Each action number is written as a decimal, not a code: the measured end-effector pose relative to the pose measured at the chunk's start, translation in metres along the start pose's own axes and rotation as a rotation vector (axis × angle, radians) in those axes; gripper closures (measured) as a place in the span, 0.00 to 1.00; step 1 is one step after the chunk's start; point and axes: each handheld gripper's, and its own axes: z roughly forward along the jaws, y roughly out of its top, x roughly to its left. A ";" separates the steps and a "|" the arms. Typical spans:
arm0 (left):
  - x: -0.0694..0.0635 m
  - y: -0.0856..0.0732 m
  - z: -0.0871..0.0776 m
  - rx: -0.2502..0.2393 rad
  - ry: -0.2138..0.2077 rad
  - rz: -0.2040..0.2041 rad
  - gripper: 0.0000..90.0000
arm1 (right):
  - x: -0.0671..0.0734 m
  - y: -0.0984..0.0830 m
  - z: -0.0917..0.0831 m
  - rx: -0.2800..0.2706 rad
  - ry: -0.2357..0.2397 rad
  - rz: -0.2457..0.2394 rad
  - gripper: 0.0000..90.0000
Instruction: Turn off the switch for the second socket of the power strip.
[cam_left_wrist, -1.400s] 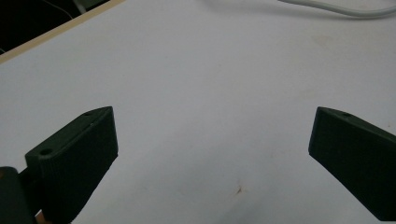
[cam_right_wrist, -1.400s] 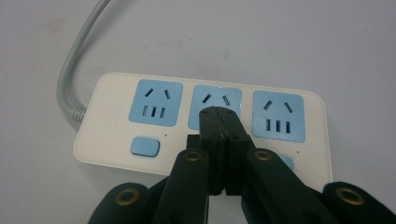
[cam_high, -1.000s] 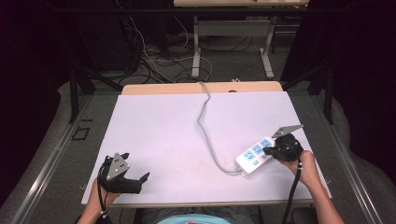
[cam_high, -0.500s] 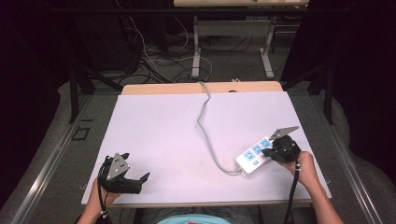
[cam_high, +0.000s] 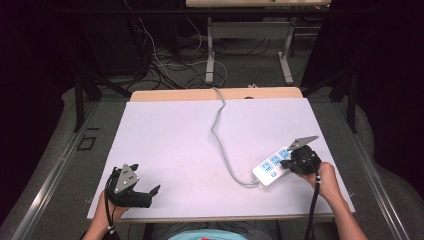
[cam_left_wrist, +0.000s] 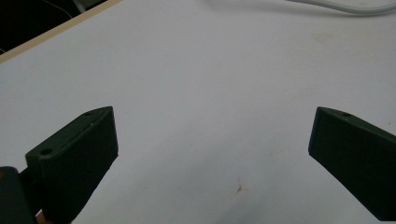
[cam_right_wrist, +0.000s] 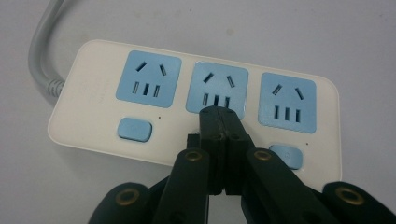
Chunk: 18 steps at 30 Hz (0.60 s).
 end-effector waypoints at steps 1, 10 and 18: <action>0.000 0.000 0.000 0.000 0.000 0.000 0.02 | 0.000 0.000 0.000 0.002 0.003 0.002 1.00; 0.000 0.000 0.000 0.002 0.003 0.010 0.02 | -0.001 -0.002 0.000 -0.009 0.003 -0.001 1.00; -0.001 0.000 0.001 0.001 0.001 0.007 0.02 | 0.000 0.000 0.001 0.001 -0.008 0.000 1.00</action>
